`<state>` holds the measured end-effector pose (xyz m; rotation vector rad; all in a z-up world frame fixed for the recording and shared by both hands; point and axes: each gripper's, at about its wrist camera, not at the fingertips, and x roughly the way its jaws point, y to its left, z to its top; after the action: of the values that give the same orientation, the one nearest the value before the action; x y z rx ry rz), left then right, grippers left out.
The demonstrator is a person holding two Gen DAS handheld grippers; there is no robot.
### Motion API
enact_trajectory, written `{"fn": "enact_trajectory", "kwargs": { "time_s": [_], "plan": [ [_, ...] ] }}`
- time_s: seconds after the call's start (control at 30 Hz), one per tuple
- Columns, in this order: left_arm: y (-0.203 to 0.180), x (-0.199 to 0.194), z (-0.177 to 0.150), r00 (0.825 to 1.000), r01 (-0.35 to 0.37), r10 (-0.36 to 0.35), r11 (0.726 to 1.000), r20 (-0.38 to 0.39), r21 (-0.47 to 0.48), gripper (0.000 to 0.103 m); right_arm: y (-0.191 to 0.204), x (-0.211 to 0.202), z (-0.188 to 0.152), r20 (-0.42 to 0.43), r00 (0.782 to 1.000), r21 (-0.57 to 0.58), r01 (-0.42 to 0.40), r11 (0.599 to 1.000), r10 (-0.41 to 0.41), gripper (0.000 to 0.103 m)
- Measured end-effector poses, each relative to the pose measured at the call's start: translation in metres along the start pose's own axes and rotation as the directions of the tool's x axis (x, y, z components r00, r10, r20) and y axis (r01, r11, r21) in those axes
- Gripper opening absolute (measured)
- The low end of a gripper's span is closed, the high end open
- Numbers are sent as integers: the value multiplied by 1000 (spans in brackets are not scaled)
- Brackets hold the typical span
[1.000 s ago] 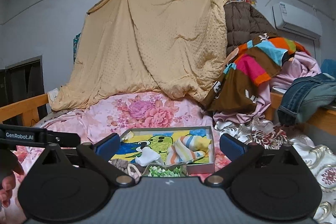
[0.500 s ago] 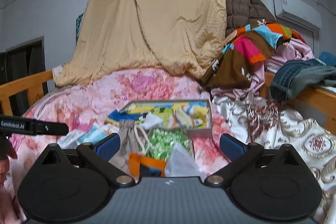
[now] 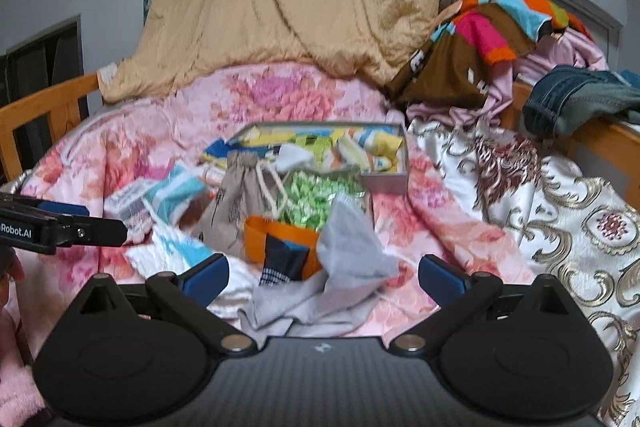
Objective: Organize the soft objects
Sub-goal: 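Grasp the grey mask with the right gripper while the left gripper grasps the white baby cloth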
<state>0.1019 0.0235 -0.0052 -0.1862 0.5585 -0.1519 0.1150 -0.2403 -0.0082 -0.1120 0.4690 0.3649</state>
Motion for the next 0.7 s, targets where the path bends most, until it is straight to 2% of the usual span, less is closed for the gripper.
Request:
{"fn": "enact_trajectory", "kwargs": {
  "time_s": [0.2,0.47,0.57,0.7],
  "plan": [
    [-2,17,-4,998,13,-10,999,-55,41,102,6,18,-8,-91,996,-25,-25,999,22,103],
    [6,45,-4,992,18,-14,999,-124,30,102,12,36,-17,-177,983,-43,-48,998,40,103],
    [11,54,-4,987,19,-20,1000,-162,-9,102,15,41,-20,-206,977,-42,-72,997,62,103],
    [22,61,-6,974,38,-63,992,-217,-118,102,21,47,-23,-234,967,-56,-116,992,99,103]
  ]
}}
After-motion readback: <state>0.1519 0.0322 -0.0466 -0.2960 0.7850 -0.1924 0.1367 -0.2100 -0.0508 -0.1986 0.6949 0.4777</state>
